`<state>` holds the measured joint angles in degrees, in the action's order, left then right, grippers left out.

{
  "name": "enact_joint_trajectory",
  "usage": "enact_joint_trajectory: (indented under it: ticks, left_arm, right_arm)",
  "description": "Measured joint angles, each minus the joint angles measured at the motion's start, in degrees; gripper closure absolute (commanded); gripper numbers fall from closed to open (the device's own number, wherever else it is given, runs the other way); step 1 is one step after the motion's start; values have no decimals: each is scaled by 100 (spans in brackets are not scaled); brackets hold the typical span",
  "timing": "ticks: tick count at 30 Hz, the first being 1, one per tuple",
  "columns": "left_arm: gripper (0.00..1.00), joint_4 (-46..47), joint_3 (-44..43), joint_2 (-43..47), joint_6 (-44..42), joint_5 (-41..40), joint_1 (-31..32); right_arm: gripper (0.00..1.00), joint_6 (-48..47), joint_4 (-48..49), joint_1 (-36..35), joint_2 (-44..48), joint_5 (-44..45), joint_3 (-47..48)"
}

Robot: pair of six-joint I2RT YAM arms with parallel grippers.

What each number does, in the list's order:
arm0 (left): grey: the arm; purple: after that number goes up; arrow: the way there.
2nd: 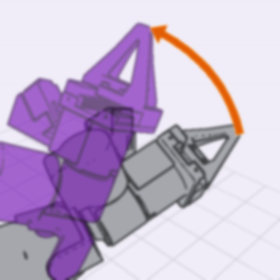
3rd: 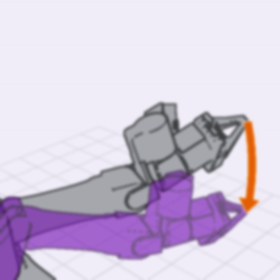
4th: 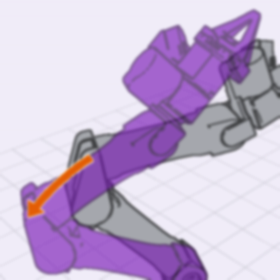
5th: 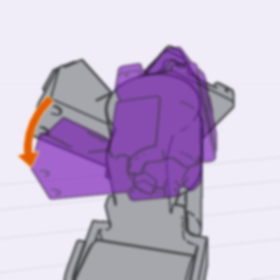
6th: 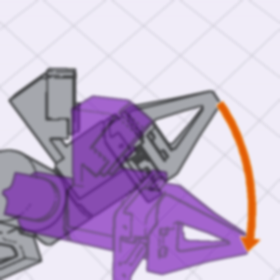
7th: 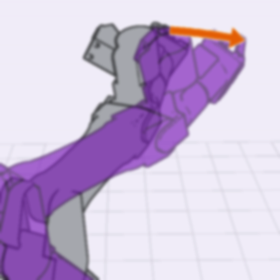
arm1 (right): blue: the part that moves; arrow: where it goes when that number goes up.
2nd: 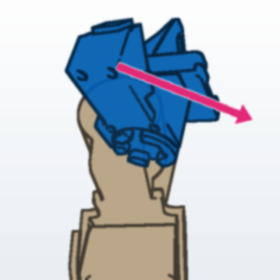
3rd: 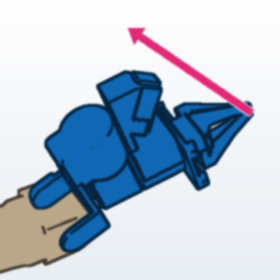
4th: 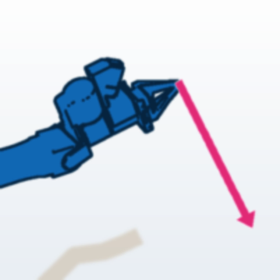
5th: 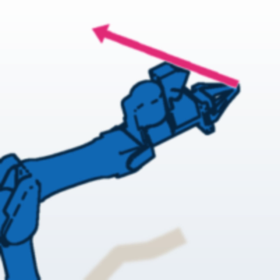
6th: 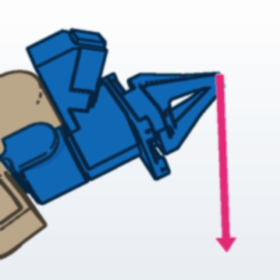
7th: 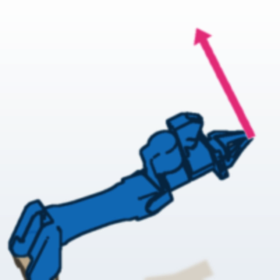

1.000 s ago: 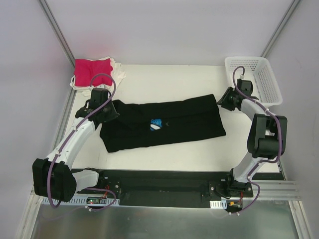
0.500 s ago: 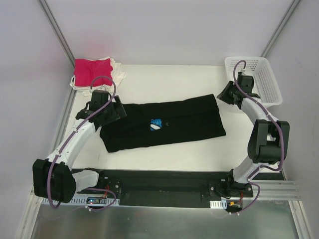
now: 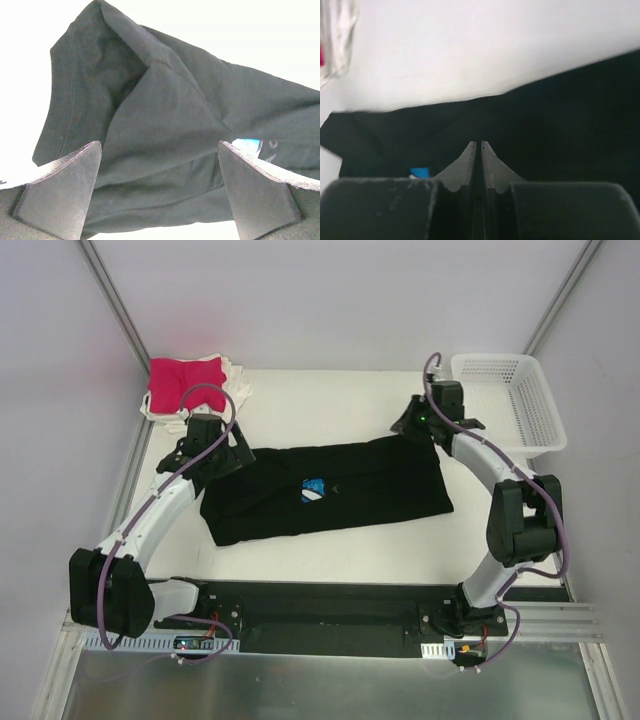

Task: Fold and stack the t-shirts
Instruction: Fold the other side of the tshirt into a rectangle

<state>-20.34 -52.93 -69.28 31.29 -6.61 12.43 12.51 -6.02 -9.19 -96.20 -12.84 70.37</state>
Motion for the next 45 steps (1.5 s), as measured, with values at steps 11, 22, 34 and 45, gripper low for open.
enact_joint_trajectory:
  ticks: [11,22,34,45]
  left_arm:
    - [2,905,-901,-1655,245,-929,0]
    - [5,1161,-1749,-2771,1027,-1445,-173]
    - [9,1241,-1543,-2844,2533,-1331,-562]
    - [14,1235,-1001,-2809,2970,-1038,-562]
  right_arm:
    - [94,293,278,-673,-708,-420,361]
    - [96,439,503,-221,-404,-525,-146]
    - [97,608,717,11,-330,-656,-310]
    - [98,643,745,37,-328,-765,-356]
